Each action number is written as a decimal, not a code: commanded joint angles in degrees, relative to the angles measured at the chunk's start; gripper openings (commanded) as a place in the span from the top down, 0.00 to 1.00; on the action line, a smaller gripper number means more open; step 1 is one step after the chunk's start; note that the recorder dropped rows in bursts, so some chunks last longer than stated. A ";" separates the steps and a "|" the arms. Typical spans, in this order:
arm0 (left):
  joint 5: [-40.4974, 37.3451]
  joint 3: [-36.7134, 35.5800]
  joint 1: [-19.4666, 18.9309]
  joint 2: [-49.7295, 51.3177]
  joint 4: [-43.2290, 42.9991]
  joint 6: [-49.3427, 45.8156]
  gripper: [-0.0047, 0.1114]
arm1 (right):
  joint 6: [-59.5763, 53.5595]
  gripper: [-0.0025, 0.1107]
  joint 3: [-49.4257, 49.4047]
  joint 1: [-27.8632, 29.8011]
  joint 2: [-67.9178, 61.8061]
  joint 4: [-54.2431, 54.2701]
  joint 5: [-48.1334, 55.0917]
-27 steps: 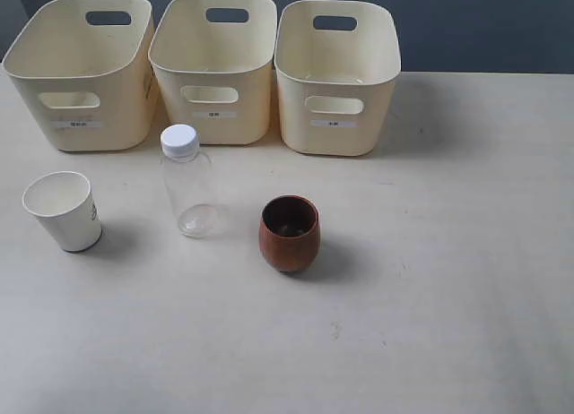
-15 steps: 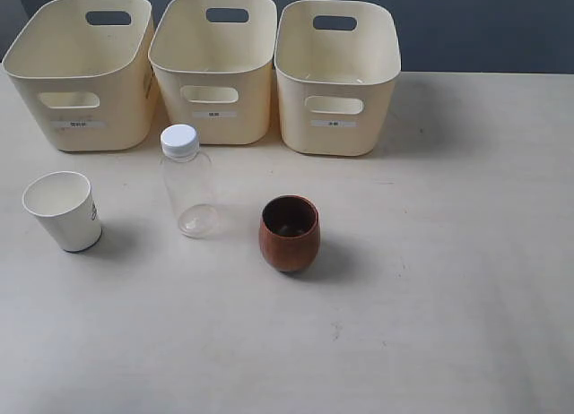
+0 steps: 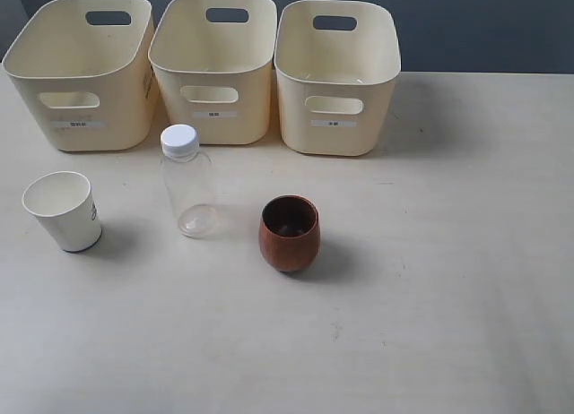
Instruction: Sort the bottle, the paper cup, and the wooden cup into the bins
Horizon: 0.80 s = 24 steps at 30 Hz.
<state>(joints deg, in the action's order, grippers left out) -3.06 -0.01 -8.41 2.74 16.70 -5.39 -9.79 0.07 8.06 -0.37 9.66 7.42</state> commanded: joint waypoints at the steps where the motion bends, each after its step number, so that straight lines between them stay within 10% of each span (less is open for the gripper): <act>1: 2.39 0.01 0.57 -0.32 0.33 0.34 0.96 | -0.31 0.64 -0.07 -0.14 0.37 0.00 -0.38; 15: 3.06 0.01 0.57 -0.32 0.21 0.24 0.96 | -0.31 0.64 -0.07 -0.14 0.37 -0.34 -2.28; 24: 4.71 0.01 0.57 -0.32 14.37 0.49 0.96 | 16.46 0.64 -0.07 -0.14 0.37 37.81 -8.06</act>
<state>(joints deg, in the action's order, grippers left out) 0.35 -0.01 -8.41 2.74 27.15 -5.15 4.82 0.07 8.06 -0.37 40.21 0.79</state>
